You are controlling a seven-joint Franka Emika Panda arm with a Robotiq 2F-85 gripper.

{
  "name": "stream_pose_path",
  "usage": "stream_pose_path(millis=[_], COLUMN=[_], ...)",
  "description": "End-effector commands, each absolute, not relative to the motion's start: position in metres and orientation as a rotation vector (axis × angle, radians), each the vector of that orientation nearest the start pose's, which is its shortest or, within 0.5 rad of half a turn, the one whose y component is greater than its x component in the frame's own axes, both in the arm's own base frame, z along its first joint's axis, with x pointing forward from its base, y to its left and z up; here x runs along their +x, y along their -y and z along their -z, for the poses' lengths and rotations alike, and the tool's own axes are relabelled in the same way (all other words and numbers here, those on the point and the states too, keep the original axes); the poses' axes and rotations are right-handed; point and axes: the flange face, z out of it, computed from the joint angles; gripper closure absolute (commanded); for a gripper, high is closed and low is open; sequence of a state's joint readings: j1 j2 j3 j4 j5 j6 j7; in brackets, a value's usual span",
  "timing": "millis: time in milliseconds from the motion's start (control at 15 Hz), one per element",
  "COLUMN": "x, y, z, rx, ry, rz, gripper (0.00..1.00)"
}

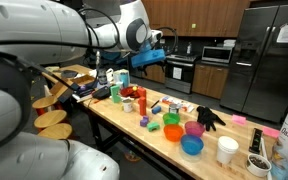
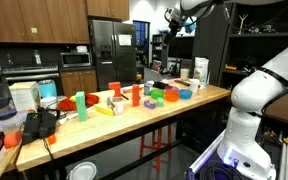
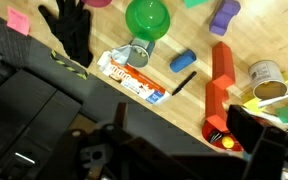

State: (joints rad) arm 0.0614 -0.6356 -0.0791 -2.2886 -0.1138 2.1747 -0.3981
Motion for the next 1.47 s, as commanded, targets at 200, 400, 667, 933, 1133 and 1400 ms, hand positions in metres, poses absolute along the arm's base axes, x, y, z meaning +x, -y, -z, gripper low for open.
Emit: stream_pose_path(millis=[200, 400, 667, 933, 1133, 1400], x=[0.455, 0.473, 0.489, 0.503, 0.513, 0.528], y=[0.011, -0.001, -0.021, -0.035, -0.036, -0.031], z=[-0.624, -0.611, -0.592, -0.562, -0.535, -0.510], rx=[-2.945, -2.822, -2.668, -2.612, -2.622, -2.663], ry=[0.985, 1.057, 1.112, 1.079, 1.029, 0.970], rz=[0.915, 0.905, 0.864, 0.698, 0.560, 0.493], gripper=[0.00, 0.00, 0.00, 0.00, 0.00, 0.00])
